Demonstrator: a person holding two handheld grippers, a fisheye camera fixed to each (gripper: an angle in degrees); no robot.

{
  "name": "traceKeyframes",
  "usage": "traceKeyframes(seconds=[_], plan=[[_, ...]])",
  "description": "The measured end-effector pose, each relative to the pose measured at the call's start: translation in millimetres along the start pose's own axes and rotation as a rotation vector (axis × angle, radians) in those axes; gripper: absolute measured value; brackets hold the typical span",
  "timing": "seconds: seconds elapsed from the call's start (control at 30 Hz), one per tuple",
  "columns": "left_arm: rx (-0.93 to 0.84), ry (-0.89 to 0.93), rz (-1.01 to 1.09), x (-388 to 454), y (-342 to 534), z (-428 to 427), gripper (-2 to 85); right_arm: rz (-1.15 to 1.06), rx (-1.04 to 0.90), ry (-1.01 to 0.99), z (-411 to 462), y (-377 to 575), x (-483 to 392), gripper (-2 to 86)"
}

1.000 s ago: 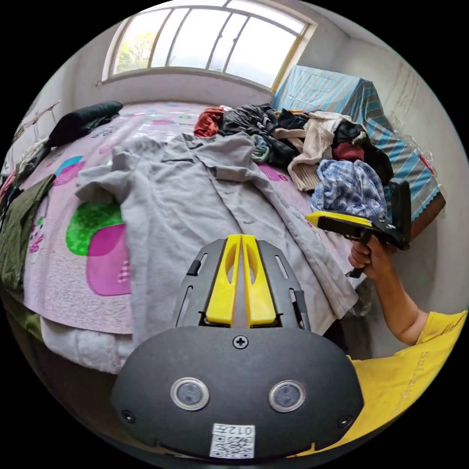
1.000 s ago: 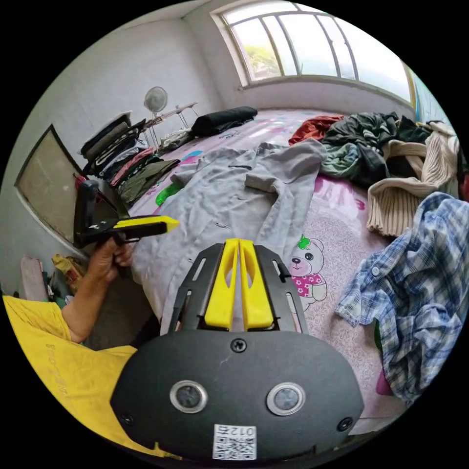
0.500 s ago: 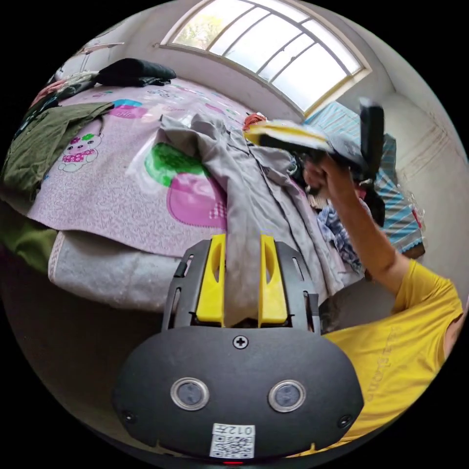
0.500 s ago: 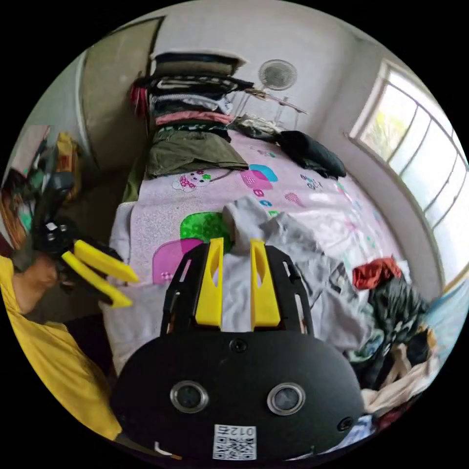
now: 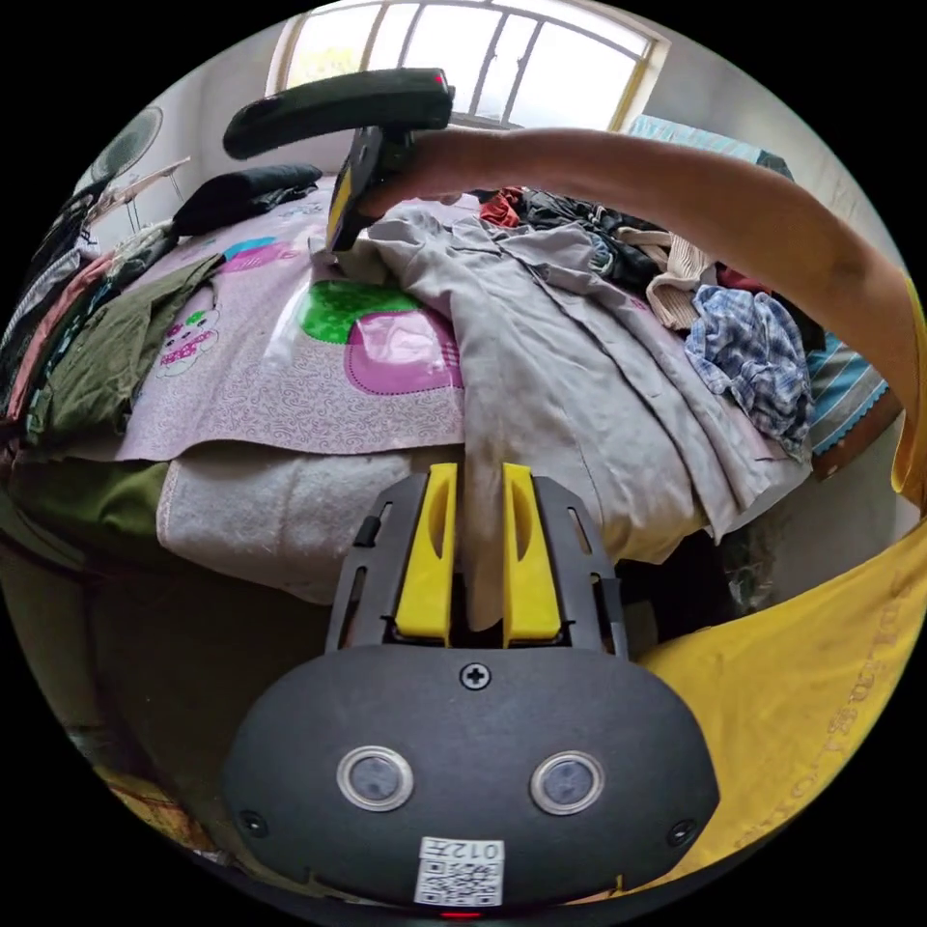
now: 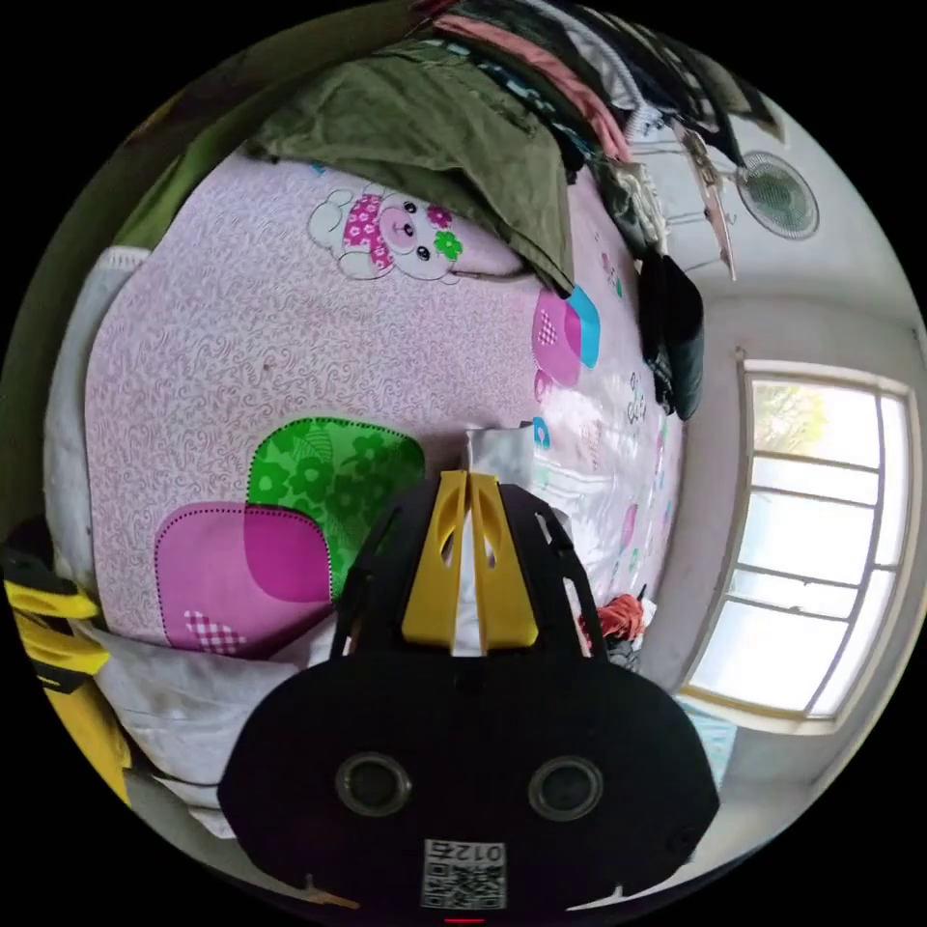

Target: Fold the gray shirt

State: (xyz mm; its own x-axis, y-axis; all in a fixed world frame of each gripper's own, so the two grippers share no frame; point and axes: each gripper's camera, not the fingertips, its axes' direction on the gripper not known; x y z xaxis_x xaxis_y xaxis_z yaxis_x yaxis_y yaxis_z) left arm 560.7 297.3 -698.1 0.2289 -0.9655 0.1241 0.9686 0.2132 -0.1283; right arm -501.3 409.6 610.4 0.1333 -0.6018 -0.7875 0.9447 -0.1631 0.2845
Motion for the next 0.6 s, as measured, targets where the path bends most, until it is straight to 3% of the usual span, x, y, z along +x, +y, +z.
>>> traceKeyframes(seconds=[0.17,0.6], plan=[[0.043,0.145,-0.045,-7.8,-2.7,-2.3,1.2,0.353,0.124,-0.250,-16.5,45.0,82.4,0.4],[0.088,0.394,-0.043,19.4,-55.9,-11.8,0.3,0.906,0.404,-0.605,-1.9,227.1,201.0,0.2]])
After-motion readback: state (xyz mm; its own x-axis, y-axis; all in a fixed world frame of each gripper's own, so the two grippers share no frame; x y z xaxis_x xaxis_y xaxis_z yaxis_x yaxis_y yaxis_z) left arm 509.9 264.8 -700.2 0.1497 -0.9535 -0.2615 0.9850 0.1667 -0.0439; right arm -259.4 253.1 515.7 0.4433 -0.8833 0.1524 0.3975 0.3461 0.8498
